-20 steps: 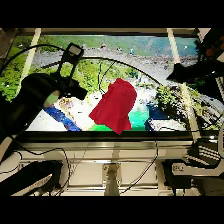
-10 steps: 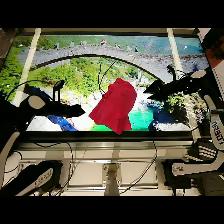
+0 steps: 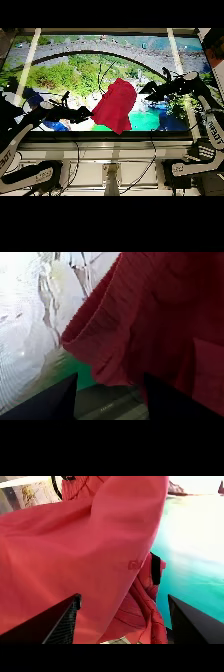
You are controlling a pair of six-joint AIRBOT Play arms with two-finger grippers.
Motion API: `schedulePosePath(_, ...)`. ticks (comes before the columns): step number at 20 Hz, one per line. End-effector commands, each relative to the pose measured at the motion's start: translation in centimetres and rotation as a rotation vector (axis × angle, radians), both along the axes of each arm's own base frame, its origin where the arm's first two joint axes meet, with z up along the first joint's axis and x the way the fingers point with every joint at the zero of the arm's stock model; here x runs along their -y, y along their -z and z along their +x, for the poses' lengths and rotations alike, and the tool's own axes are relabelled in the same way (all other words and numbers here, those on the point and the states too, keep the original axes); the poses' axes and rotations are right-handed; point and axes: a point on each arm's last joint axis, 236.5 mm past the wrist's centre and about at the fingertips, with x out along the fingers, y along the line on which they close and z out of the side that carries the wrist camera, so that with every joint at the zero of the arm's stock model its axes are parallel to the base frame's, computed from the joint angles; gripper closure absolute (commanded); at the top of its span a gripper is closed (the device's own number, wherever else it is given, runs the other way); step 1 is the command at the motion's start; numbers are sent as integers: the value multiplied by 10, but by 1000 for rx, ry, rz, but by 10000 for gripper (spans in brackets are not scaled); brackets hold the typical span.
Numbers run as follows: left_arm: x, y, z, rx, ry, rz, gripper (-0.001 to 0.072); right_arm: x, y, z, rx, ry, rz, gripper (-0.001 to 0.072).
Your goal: Fold the clothes and pants, and hang the long-sleeved shirts on hangers.
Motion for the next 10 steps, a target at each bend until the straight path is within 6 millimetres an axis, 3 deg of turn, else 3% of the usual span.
schedulePosePath(1,2,21,-1,-53,-15,-10,253,-1,1,0,-1,0,-2,79)
schedulePosePath(3,0,25,-1,-49,-8,9,314,0,1,1,0,2,-3,79)
schedulePosePath(7,-1,28,15,-19,-79,34,318,-1,2,-3,-8,-12,-7,83)
schedulePosePath(8,3,27,16,-14,-86,27,405,0,4,-6,-15,-24,-17,85)
schedulePosePath(9,7,24,18,-7,-86,19,607,2,6,-14,-50,-33,-29,88)
schedulePosePath(10,10,22,21,17,-77,16,687,5,11,-21,-85,-45,-52,90)
